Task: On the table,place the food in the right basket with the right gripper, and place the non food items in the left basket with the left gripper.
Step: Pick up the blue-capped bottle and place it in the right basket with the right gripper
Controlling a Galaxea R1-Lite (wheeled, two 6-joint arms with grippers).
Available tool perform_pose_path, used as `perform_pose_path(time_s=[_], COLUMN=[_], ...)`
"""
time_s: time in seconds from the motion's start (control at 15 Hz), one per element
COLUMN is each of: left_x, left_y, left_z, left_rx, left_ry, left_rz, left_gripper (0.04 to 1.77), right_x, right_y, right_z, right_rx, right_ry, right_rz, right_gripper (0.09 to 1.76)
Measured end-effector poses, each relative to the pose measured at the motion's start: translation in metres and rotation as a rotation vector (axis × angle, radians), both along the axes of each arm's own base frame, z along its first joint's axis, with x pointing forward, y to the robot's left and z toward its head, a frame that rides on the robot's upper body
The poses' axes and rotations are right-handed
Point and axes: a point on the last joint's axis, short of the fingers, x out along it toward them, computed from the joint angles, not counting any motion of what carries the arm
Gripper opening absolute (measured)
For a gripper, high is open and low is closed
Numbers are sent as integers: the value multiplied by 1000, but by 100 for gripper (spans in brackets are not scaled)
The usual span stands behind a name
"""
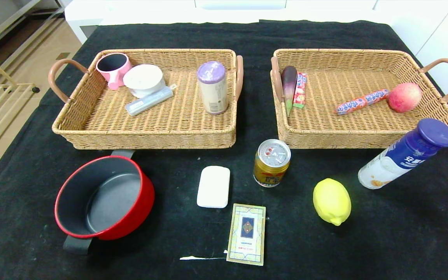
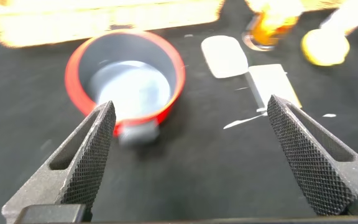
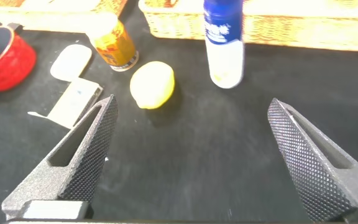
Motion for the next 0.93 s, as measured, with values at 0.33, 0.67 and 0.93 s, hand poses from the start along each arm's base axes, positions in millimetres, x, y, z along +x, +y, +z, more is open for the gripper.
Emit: perform_pose_path(time_s=[0.33, 0.67, 0.93], left_x=[51, 84, 93], left_y=[-23, -52, -60], left_z=[36, 51, 45], left_rx=[9, 35, 57], left_ry=[52, 115, 157], left_rz=[-268, -384, -394], left_gripper=[176, 176, 176], right_x=[37, 54, 58], right_y=[9, 21, 31], right_z=[13, 18, 17], right_rx=[-4, -17, -35], right_ry=[75, 114, 135], right_rz=[144, 159, 145], right_gripper=[176, 176, 176])
